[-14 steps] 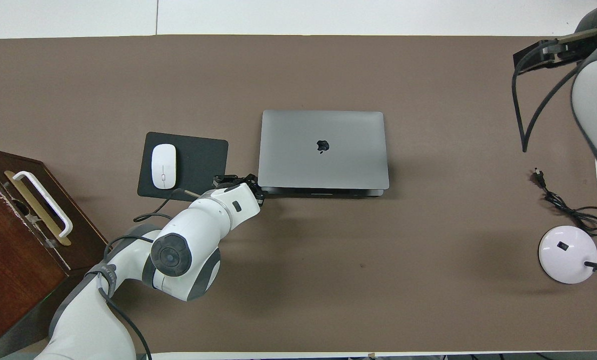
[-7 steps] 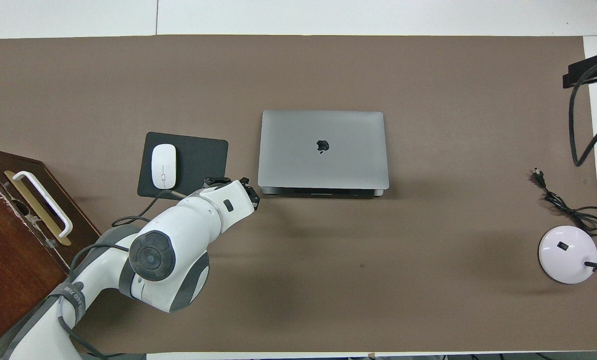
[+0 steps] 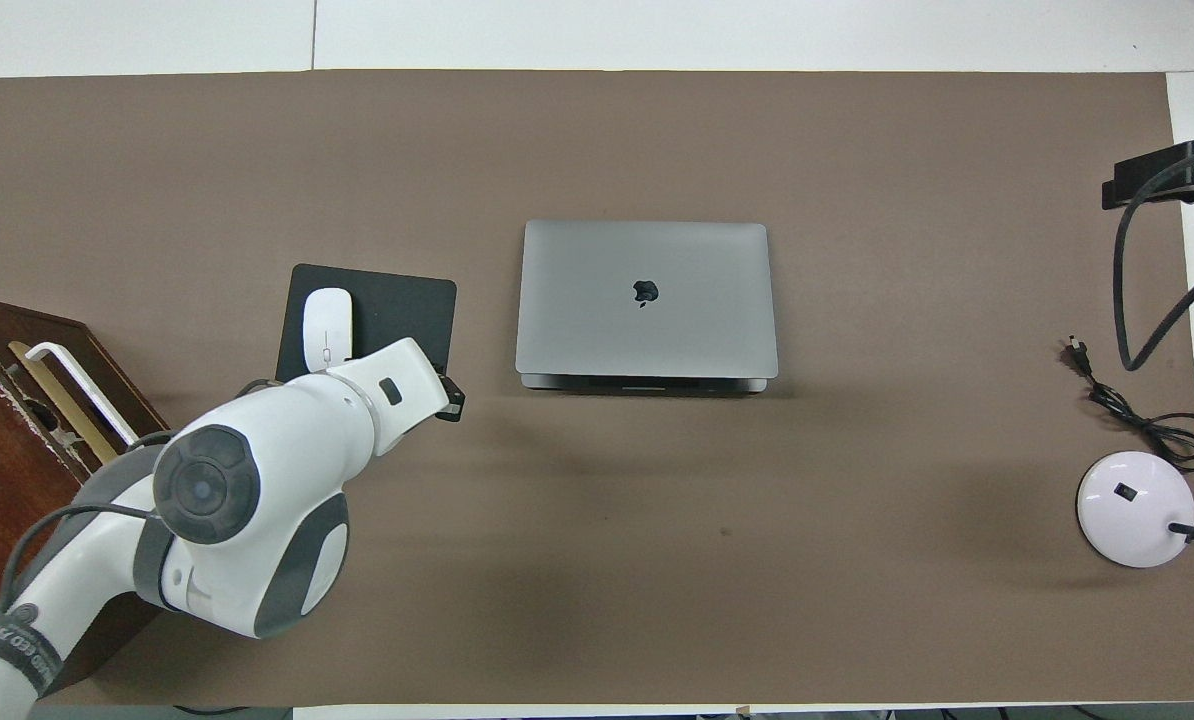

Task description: Close laptop with both arms

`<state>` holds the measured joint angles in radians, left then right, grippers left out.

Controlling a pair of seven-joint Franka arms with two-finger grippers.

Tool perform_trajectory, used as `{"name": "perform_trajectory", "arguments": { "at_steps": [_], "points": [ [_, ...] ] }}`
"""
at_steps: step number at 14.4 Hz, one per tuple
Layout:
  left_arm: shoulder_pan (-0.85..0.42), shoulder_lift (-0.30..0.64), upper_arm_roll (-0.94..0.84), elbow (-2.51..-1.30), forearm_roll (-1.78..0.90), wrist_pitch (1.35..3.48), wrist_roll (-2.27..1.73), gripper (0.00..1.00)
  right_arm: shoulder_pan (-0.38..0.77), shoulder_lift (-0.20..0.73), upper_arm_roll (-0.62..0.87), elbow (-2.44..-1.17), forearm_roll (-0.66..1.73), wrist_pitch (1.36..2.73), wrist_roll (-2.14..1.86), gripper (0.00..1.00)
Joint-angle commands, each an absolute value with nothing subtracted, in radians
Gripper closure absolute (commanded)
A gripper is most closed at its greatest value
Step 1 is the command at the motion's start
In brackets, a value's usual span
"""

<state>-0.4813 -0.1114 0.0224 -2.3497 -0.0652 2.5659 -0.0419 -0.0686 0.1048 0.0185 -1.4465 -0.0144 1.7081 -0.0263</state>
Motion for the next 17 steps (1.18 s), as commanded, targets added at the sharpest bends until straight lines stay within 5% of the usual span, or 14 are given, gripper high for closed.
{"name": "perform_trajectory", "arguments": {
  "at_steps": [1, 9, 15, 16, 17],
  "points": [
    [-0.399, -0.146, 0.018, -2.242, -0.069, 2.366, 0.004, 1.00, -0.092, 0.071, 0.035, -1.486, -0.043, 1.714, -0.026, 0.00],
    [-0.132, -0.138, 0.018, -1.990, -0.058, 2.004, 0.135, 1.00, -0.090, 0.071, 0.035, -1.483, -0.035, 1.707, -0.025, 0.00],
    [-0.051, -0.133, 0.018, -1.866, 0.025, 1.827, 0.150, 1.00, -0.087, 0.069, 0.035, -1.483, -0.037, 1.707, -0.025, 0.00],
    [-0.049, -0.132, 0.018, -1.846, 0.025, 1.800, 0.149, 0.92, -0.087, 0.069, 0.035, -1.483, -0.035, 1.707, -0.025, 0.00],
    [-0.048, -0.132, 0.020, -1.833, 0.025, 1.783, 0.147, 0.59, -0.086, 0.069, 0.035, -1.483, -0.035, 1.707, -0.025, 0.00]
  ]
}}
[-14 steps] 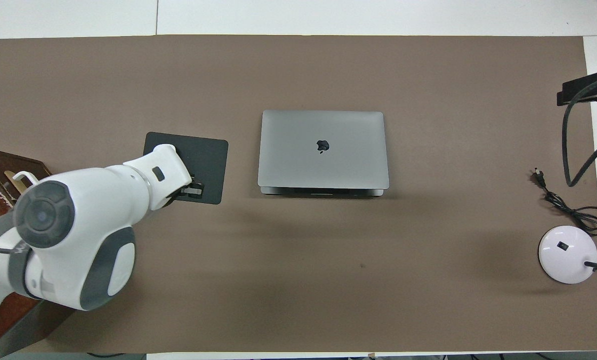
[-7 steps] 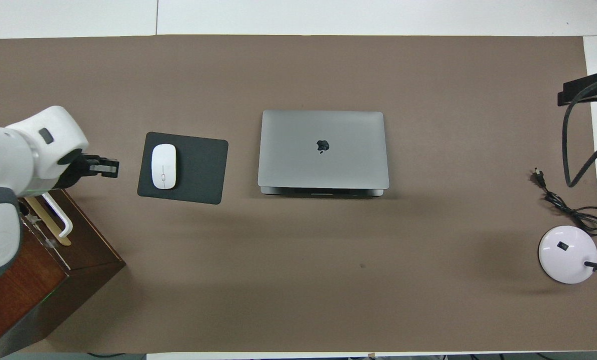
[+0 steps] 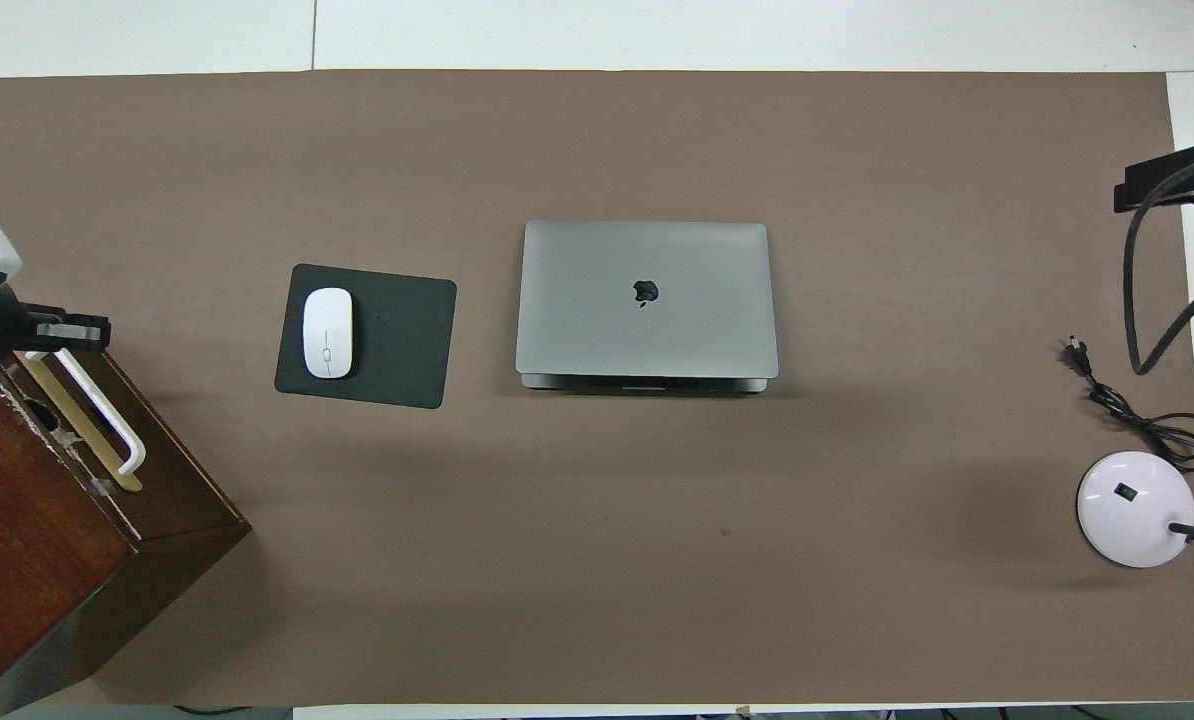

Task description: Close laptop with both arms

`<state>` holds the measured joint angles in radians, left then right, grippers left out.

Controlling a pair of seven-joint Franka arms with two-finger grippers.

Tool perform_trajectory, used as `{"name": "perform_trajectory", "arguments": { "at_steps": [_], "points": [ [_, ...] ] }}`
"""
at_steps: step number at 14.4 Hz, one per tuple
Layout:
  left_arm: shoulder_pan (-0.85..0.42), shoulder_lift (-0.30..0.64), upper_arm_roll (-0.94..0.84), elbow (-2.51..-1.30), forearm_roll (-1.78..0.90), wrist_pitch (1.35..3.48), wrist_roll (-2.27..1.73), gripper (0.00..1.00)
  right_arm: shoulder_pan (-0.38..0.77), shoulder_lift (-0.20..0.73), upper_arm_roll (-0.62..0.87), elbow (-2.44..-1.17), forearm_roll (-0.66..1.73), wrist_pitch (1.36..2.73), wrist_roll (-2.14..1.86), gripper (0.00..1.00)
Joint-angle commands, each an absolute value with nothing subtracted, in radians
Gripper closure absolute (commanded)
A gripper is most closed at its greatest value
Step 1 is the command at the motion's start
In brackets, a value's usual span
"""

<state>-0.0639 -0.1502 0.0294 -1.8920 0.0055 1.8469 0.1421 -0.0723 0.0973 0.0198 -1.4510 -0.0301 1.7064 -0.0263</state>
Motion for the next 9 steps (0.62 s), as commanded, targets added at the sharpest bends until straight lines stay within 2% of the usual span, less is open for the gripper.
{"name": "perform_trajectory", "arguments": {
  "at_steps": [1, 2, 5, 9],
  "points": [
    [-0.045, -0.132, 0.029, -1.824, 0.025, 1.775, 0.141, 0.10, -0.086, 0.069, 0.035, -1.483, -0.035, 1.707, -0.025, 0.00],
    [-0.044, -0.132, 0.035, -1.812, 0.025, 1.763, 0.140, 0.00, -0.086, 0.069, 0.035, -1.483, -0.035, 1.706, -0.025, 0.00],
    [-0.034, -0.130, 0.037, -1.752, 0.025, 1.698, 0.141, 0.00, -0.086, 0.069, 0.035, -1.480, -0.034, 1.694, -0.025, 0.00],
    [-0.034, -0.135, 0.041, -1.738, 0.023, 1.672, 0.138, 0.00, -0.084, 0.067, 0.035, -1.480, -0.034, 1.694, -0.025, 0.00]
  ]
}}
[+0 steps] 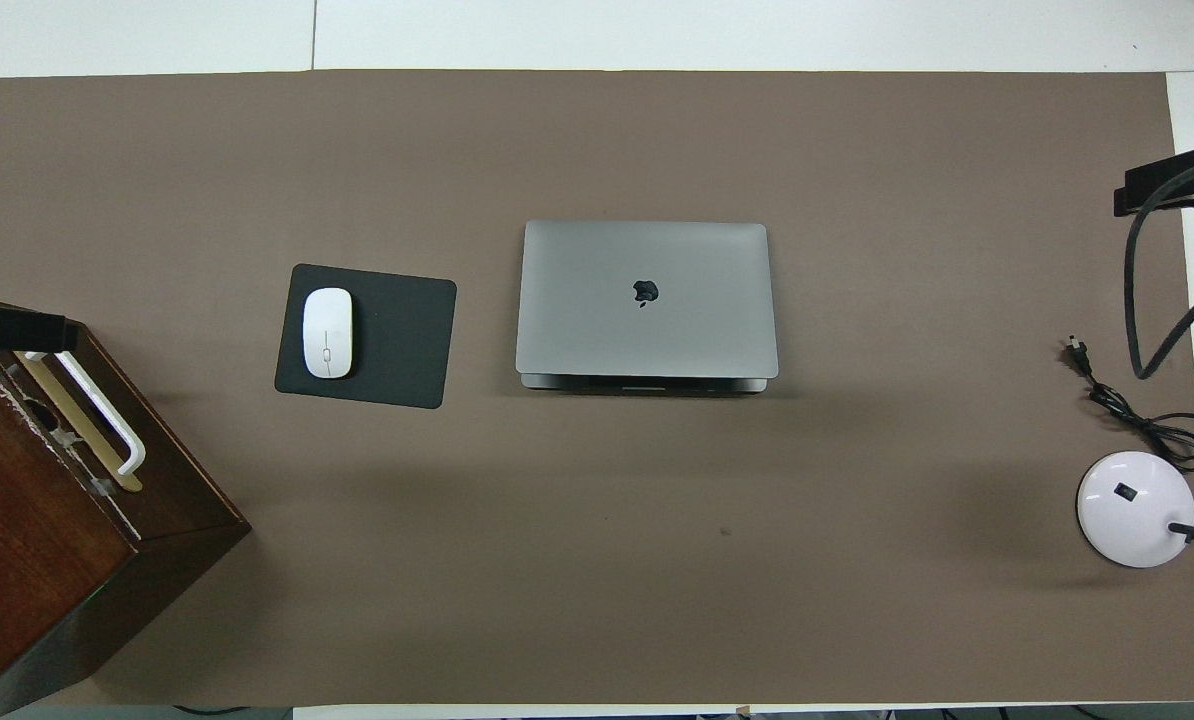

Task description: Close laptop with both arms

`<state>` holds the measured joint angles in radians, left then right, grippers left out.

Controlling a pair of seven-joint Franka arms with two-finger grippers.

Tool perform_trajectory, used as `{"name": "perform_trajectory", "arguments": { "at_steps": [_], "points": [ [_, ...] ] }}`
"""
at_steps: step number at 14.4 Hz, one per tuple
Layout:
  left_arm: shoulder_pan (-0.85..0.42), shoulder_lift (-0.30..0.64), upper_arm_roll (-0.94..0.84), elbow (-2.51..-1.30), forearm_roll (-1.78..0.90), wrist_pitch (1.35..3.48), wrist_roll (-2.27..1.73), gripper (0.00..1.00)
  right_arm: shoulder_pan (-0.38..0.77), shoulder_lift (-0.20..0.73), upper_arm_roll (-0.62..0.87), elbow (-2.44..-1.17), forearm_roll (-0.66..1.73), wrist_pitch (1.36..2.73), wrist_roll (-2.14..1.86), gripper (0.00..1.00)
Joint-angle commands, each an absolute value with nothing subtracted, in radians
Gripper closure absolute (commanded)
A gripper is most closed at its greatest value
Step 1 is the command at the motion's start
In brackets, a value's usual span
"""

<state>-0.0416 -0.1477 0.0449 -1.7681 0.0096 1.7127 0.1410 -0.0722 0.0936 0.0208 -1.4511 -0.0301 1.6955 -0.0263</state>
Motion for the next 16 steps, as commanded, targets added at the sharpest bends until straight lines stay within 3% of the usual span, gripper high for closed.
{"name": "perform_trajectory", "arguments": {
  "at_steps": [1, 6, 16],
  "points": [
    [-0.035, -0.135, 0.041, -1.714, 0.023, 1.654, 0.137, 0.00, -0.084, 0.069, 0.035, -1.480, -0.034, 1.694, -0.025, 0.00],
    [-0.049, -0.083, 0.043, -1.611, 0.021, 1.523, 0.132, 0.00, -0.083, 0.067, 0.035, -1.480, -0.032, 1.694, -0.025, 0.00],
    [-0.071, -0.092, 0.041, -1.649, 0.014, 1.574, 0.034, 0.00, -0.083, 0.071, 0.035, -1.482, -0.032, 1.690, -0.018, 0.00]
  ]
}}
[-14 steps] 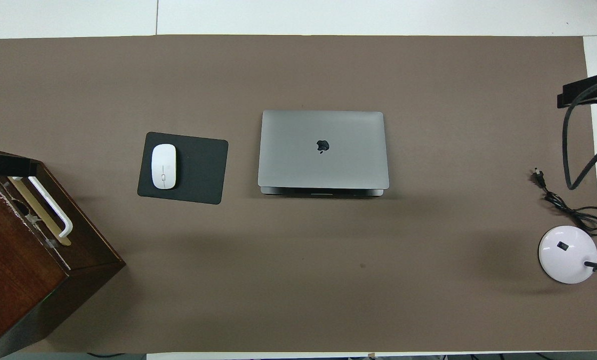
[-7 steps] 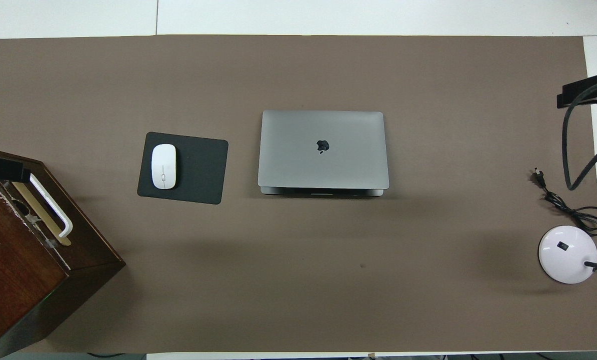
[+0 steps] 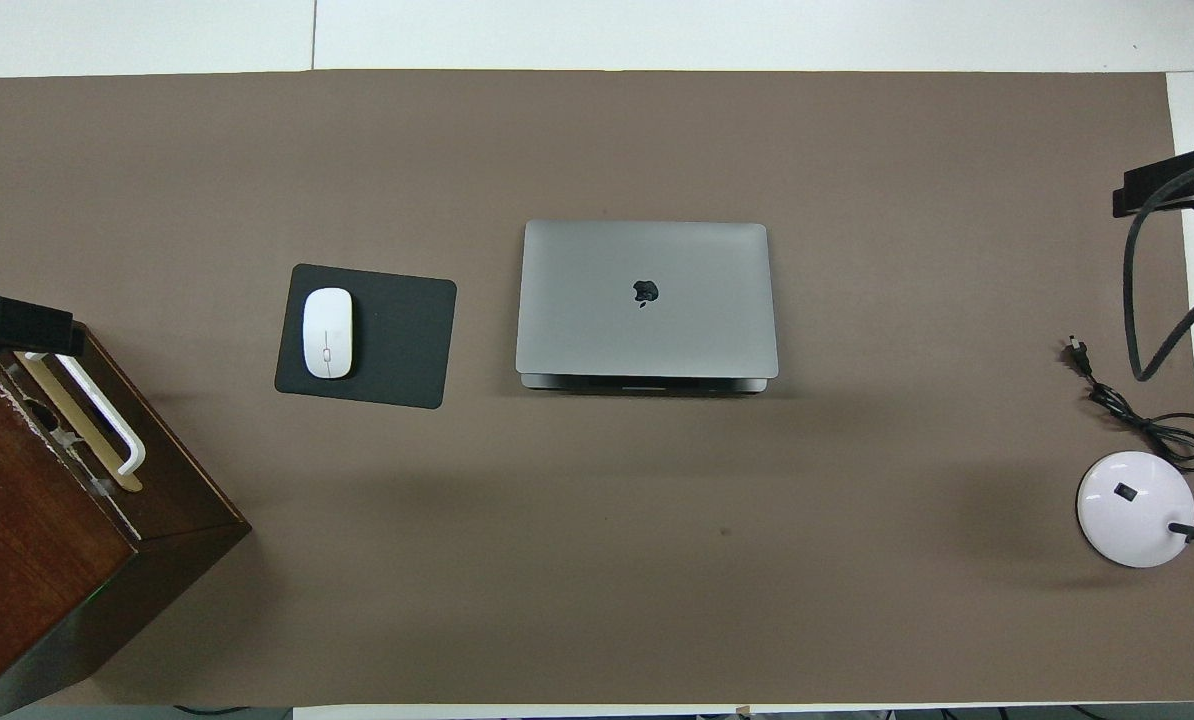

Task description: Close laptop with both arms

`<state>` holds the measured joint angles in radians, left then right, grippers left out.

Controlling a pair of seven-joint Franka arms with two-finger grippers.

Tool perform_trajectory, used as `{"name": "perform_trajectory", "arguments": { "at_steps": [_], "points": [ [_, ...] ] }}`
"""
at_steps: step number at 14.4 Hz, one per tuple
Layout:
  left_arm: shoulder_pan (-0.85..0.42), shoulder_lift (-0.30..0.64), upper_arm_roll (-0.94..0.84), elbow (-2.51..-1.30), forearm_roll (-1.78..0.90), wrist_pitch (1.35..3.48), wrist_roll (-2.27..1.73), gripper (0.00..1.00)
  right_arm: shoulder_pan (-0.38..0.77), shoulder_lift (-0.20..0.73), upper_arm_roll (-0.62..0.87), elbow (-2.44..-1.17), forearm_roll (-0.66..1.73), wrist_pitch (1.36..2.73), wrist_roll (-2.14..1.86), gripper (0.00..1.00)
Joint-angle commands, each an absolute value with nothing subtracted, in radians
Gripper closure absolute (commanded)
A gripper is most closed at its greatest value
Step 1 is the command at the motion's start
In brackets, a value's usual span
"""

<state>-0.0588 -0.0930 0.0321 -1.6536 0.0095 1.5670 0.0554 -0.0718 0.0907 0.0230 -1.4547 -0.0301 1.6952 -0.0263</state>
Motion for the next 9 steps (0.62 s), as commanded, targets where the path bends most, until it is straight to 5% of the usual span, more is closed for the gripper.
{"name": "perform_trajectory", "arguments": {
  "at_steps": [1, 9],
  "points": [
    [-0.071, -0.092, 0.041, -1.651, 0.014, 1.574, 0.032, 0.00, -0.083, 0.071, 0.035, -1.482, -0.031, 1.675, -0.018, 0.00],
    [-0.064, -0.097, 0.038, -1.658, 0.014, 1.578, 0.035, 0.00, -0.081, 0.077, 0.035, -1.488, -0.026, 1.635, -0.017, 0.00]
  ]
}}
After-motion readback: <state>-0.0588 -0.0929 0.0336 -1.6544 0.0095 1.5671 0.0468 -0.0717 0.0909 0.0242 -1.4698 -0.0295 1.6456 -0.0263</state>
